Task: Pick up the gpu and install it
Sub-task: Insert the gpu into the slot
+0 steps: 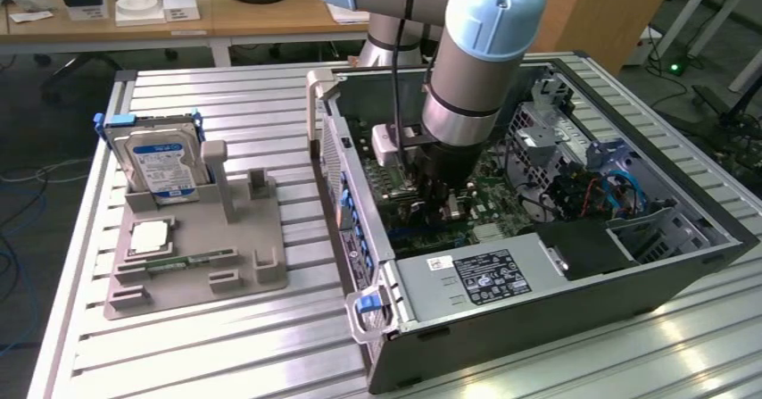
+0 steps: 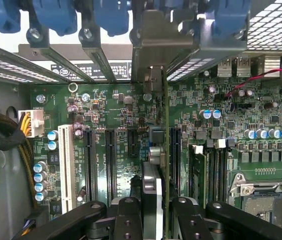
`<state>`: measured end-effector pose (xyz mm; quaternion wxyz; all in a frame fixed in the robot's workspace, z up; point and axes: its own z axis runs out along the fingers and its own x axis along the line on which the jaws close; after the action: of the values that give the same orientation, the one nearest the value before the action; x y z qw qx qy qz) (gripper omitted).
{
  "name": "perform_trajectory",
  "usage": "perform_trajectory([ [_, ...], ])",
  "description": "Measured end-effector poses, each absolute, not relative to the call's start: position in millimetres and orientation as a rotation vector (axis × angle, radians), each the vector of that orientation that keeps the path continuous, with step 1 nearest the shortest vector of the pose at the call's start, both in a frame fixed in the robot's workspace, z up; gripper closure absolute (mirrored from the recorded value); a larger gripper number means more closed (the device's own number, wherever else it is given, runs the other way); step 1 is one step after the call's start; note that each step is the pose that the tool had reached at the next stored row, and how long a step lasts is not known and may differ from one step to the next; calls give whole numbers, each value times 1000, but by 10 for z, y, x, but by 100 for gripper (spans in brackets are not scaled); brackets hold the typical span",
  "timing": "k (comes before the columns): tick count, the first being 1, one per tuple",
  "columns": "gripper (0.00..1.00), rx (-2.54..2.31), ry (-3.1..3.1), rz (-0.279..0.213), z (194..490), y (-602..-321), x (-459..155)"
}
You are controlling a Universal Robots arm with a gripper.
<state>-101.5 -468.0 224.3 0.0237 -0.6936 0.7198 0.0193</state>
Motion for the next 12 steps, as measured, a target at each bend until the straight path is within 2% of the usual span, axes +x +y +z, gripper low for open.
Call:
perform_trajectory([
  [12,72,-2146,2227,60,2197,-4679,-1015],
])
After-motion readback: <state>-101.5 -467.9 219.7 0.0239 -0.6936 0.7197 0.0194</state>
